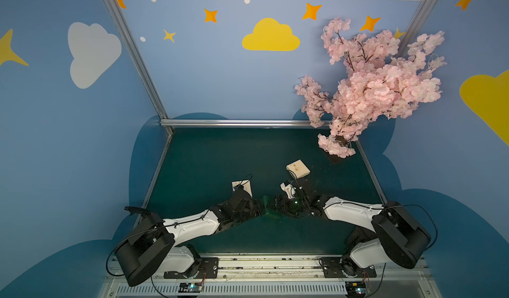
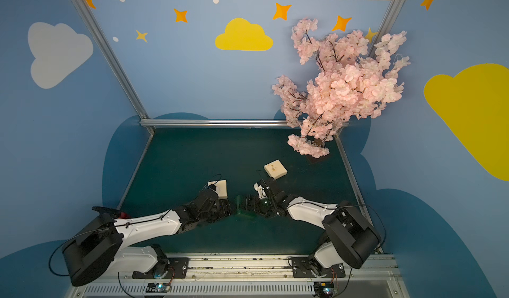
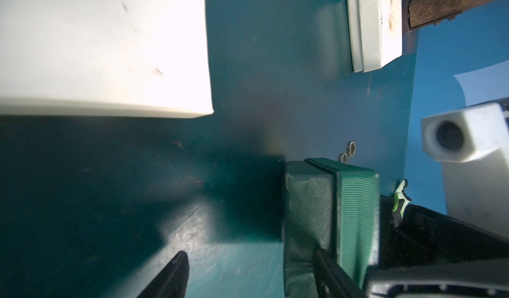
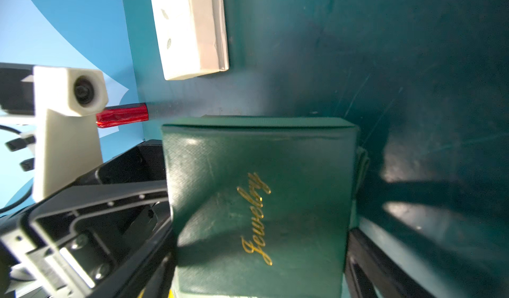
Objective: Take the rings out of the lift-off lid box
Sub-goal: Open the lid on the jewelry box, then place the lid at the center of the board.
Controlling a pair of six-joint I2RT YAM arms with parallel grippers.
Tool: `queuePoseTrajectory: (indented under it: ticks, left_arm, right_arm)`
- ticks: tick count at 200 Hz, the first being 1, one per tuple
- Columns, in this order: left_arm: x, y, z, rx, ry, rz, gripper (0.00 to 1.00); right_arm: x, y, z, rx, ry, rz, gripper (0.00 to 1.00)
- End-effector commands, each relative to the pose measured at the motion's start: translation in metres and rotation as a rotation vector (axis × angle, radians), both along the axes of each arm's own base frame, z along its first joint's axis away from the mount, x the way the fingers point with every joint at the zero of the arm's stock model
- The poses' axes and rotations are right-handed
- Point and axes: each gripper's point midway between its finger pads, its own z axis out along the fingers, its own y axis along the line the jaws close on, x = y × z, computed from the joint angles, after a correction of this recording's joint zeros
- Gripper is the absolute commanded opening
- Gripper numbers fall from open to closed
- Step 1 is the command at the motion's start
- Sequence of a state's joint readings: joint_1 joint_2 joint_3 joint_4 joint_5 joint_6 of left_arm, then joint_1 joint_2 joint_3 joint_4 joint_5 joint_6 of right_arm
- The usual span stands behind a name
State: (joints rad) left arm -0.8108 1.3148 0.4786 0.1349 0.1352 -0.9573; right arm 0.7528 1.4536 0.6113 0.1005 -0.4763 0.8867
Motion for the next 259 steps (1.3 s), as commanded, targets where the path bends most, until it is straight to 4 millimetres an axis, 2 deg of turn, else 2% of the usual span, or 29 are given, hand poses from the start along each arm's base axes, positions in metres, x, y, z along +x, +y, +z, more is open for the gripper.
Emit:
queuePoseTrajectory:
  ticks: [1,37,62,120,157,163,183,203,232,259]
  left_arm:
    - [-0.007,-0.002,-0.007,0.038,0.026,-0.037,0.73]
    - [-0.009,-0.003,-0.013,0.057,0.048,-0.052,0.73]
    - [-0.010,0.001,-0.013,0.083,0.051,-0.046,0.73]
    - [-0.011,0.033,-0.003,0.165,0.007,0.031,0.73]
    - [-0.010,0.049,0.006,0.200,-0.036,0.064,0.74]
    - [-0.009,0.050,0.008,0.200,-0.046,0.067,0.75]
    - [-0.006,0.056,0.017,0.189,-0.085,0.078,0.75]
    - [-0.001,0.061,0.027,0.171,-0.128,0.094,0.76]
    - [0.004,0.070,0.040,0.158,-0.188,0.120,0.76]
    - [0.012,0.077,0.061,0.146,-0.256,0.148,0.77]
  right_arm:
    - [0.004,0.022,0.049,0.171,-0.101,0.058,0.88]
    - [0.004,0.022,0.057,0.200,-0.107,0.053,0.88]
    - [0.005,0.019,0.054,0.192,-0.103,0.042,0.88]
    - [0.007,-0.012,0.024,-0.012,-0.118,-0.014,0.88]
    - [0.016,-0.028,0.015,-0.148,-0.148,-0.035,0.88]
    - [0.025,-0.026,0.025,-0.158,-0.178,-0.041,0.88]
    - [0.040,-0.032,0.030,-0.265,-0.204,-0.051,0.88]
    - [0.054,-0.025,0.038,-0.289,-0.228,-0.022,0.88]
    - [0.075,-0.023,0.032,-0.393,-0.216,0.007,0.88]
    - [0.096,-0.016,0.024,-0.477,-0.207,0.033,0.88]
